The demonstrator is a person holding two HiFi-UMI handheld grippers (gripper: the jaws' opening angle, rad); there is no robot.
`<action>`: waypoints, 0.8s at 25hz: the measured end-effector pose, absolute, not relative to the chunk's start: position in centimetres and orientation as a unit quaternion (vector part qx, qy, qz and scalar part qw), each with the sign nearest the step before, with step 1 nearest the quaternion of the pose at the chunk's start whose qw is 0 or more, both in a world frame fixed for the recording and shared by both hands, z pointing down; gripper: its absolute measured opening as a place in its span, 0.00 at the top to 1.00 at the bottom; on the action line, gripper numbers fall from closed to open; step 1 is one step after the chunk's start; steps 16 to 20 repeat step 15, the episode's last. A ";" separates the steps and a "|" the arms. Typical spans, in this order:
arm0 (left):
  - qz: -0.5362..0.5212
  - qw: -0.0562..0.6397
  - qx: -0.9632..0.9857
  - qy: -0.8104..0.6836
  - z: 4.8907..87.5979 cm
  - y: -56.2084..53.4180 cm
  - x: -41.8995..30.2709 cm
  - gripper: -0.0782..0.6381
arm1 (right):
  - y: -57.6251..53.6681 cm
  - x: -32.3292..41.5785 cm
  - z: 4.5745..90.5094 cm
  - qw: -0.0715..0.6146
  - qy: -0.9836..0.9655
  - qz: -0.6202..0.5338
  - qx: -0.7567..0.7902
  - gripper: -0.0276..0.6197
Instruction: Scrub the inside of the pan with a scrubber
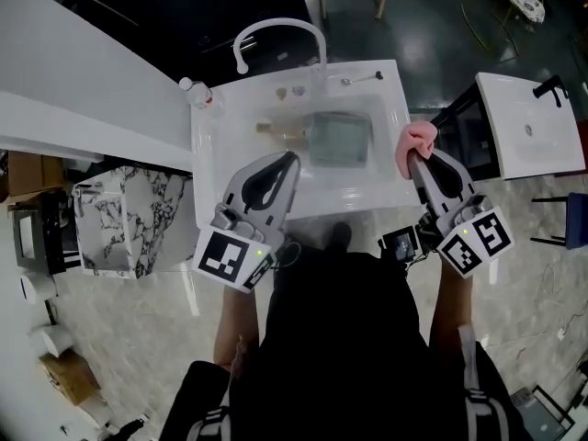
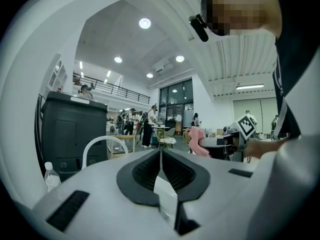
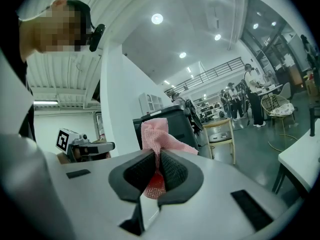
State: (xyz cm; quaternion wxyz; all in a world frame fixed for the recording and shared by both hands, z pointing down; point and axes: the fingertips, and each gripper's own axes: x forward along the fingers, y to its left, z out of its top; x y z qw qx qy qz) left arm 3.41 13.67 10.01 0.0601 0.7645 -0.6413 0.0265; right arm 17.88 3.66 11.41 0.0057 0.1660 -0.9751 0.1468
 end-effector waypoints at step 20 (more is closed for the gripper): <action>0.028 0.077 0.768 -0.635 11.5 14.4 4.4 0.83 | 5.4 19.1 11.5 0.013 -0.978 0.125 0.165 0.89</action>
